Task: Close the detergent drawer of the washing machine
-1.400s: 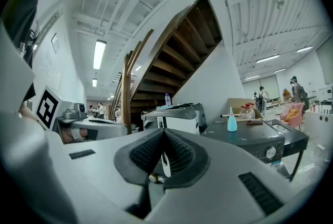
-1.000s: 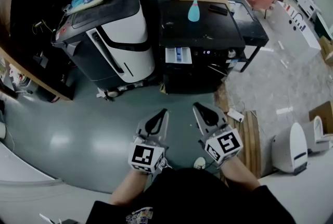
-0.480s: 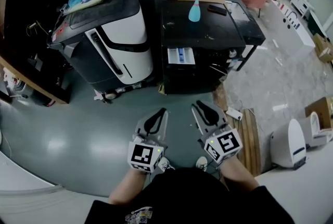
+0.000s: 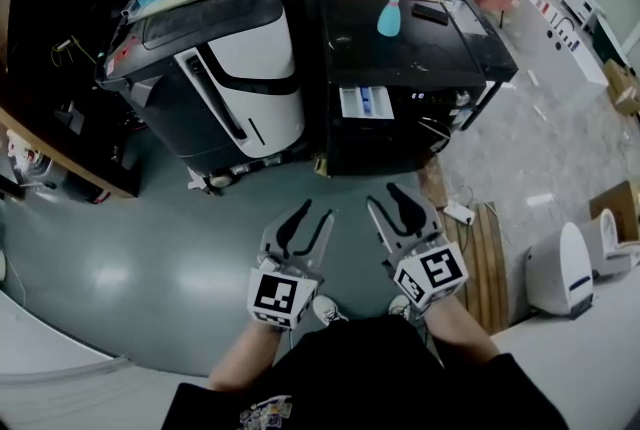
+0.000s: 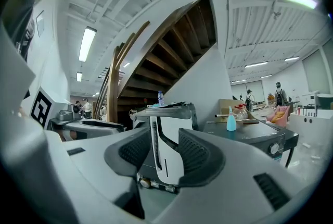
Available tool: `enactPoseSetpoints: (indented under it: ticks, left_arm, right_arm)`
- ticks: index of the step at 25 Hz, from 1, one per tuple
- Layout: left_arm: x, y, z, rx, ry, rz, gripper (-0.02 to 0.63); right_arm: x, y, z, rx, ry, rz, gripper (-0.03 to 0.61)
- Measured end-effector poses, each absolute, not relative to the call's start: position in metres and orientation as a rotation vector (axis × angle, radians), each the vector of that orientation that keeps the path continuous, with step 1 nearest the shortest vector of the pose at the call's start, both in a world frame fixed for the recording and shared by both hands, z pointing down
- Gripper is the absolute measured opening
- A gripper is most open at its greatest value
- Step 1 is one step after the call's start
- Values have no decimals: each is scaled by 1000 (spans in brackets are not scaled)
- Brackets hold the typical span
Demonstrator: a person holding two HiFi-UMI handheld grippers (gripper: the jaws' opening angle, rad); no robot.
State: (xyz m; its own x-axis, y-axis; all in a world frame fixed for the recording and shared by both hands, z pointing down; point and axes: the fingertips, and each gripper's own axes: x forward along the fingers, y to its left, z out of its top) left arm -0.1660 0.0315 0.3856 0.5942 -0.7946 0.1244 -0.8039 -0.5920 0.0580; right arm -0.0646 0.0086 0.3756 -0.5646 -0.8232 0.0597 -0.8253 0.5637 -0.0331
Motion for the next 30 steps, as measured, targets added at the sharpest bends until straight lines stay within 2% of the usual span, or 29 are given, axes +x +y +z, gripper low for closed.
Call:
enactPoseSetpoints:
  ticks: [5, 11, 30]
  left_arm:
    - [-179, 32, 389, 2721, -1337, 132, 168]
    - [-182, 37, 391, 2734, -1319, 140, 183]
    - [-163, -15, 411, 2660, -1362, 163, 186]
  right_arm:
    - [-79, 6, 381, 1466, -2716, 93, 206]
    - [-80, 1, 388, 1489, -2701, 100, 244]
    - [-39, -78, 431, 1512, -2650, 235, 278]
